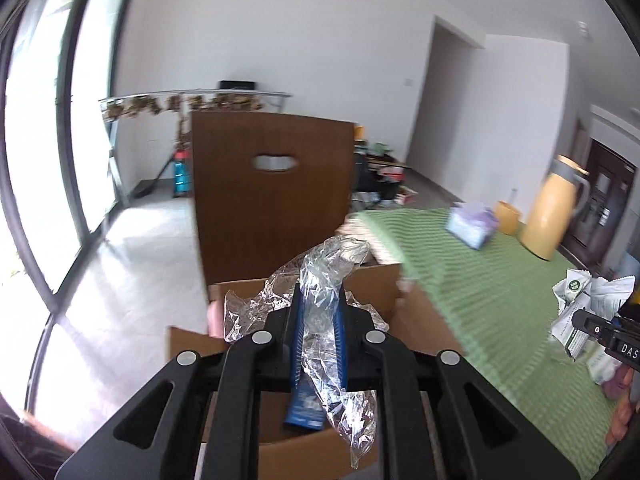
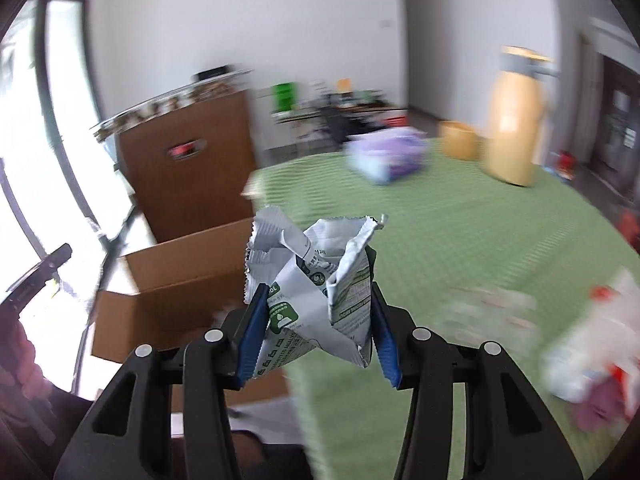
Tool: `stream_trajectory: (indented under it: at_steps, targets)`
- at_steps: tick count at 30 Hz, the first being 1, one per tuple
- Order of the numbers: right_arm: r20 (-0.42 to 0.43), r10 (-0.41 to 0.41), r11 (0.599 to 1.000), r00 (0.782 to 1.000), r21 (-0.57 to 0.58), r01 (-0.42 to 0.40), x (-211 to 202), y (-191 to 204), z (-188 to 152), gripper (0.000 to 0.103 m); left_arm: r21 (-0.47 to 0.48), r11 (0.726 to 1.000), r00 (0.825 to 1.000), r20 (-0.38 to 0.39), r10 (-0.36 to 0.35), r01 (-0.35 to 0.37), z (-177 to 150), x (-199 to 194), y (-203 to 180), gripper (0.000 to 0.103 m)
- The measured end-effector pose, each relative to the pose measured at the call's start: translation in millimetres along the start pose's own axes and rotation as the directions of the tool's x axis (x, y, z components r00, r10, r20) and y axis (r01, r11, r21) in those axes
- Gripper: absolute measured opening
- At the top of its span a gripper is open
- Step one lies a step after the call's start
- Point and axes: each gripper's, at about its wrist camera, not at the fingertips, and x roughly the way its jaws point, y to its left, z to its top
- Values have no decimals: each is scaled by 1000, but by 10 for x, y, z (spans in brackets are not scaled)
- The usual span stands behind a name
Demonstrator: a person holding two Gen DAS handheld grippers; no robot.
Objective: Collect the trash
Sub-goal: 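Carry the wrapper and the snack bag in both tools to the cardboard box, then open both tools to drop the wrapper and snack bag into the cardboard box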
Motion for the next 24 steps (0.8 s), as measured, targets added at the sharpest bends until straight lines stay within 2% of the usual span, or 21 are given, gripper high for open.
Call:
stream_trajectory:
  at_steps: [4, 7, 10, 12, 13, 16, 18, 20, 22, 23, 24]
  targets:
    - [-56, 92, 992, 994, -85, -97, 419, 550, 109, 48, -39, 998, 998, -45, 51, -52, -27, 142, 367, 11]
    - [-87, 117, 987, 989, -97, -125, 599, 712, 120, 48, -46, 997, 996, -70, 52, -55, -46, 277, 468, 11]
    - [-126, 115, 986, 985, -109, -129, 823, 813, 118, 48, -45, 998, 994, -100, 38, -42, -87, 433, 483, 11]
    - [-147, 110, 986, 983, -111, -127, 936, 839, 103, 48, -36, 999, 990, -139, -6, 1, -151, 575, 458, 11]
    - [-152, 110, 986, 982, -109, -127, 935, 837, 90, 48, -30, 999, 984, -174, -39, 34, -237, 678, 430, 11]
    - [-176, 102, 987, 979, -108, -122, 1089, 885, 73, 48, 4, 1000, 960, -280, -17, 19, -466, 1030, 349, 11]
    - [-194, 94, 986, 976, -118, -119, 1192, 920, 54, 48, -7, 1000, 935, -355, -16, 15, -609, 1294, 381, 20]
    - [-213, 88, 985, 973, -125, -116, 1309, 948, 33, 48, -44, 999, 909, -417, -25, 7, -700, 1479, 456, 21]
    - [-227, 85, 985, 970, -128, -116, 1398, 944, 16, 48, -45, 999, 902, -430, -36, 18, -735, 1559, 482, 38]
    - [-241, 82, 984, 967, -132, -116, 1480, 962, 4, 48, -33, 999, 900, -435, -14, 0, -737, 1572, 486, 62]
    - [-247, 80, 984, 966, -134, -116, 1516, 969, -11, 48, -17, 1000, 895, -446, 11, -21, -733, 1586, 501, 75]
